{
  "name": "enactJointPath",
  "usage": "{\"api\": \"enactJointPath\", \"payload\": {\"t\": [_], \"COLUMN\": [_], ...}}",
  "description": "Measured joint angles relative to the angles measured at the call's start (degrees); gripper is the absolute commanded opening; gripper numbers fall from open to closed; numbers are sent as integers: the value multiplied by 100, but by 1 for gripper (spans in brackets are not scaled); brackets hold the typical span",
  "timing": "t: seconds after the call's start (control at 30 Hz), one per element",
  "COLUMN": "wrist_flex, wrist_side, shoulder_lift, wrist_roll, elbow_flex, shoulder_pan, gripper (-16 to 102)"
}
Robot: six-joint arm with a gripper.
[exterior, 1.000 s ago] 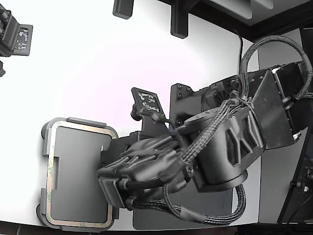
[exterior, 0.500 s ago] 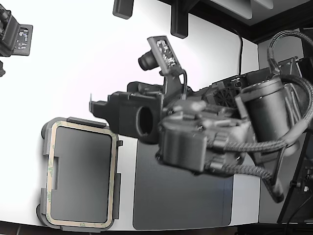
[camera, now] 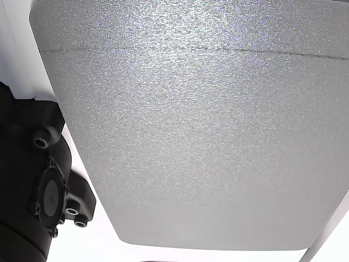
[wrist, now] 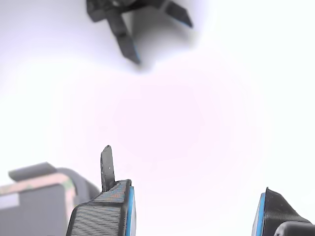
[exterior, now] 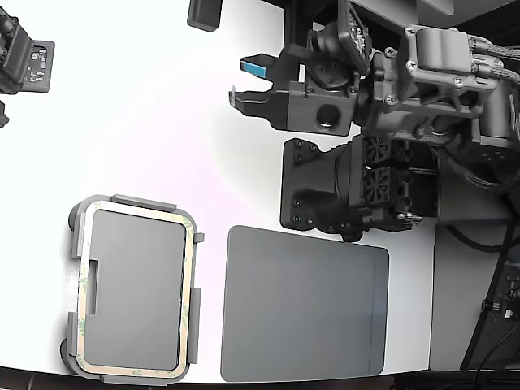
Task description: Grab top frame and put it into gray box.
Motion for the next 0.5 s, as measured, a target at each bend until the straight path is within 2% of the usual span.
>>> {"api": "enactJointPath", "payload": {"t": [0.07,0.27,0.5], "wrist_flex": [-123,123,123], "wrist_side": [-185,-193,-53], "shoulder_lift": [571,1986,2320], "wrist_roll": [-431,-773,-756], "elbow_flex": [598,2057,2373], "shoulder_pan": [-158,-158,-132], "gripper": [100,100,100]}}
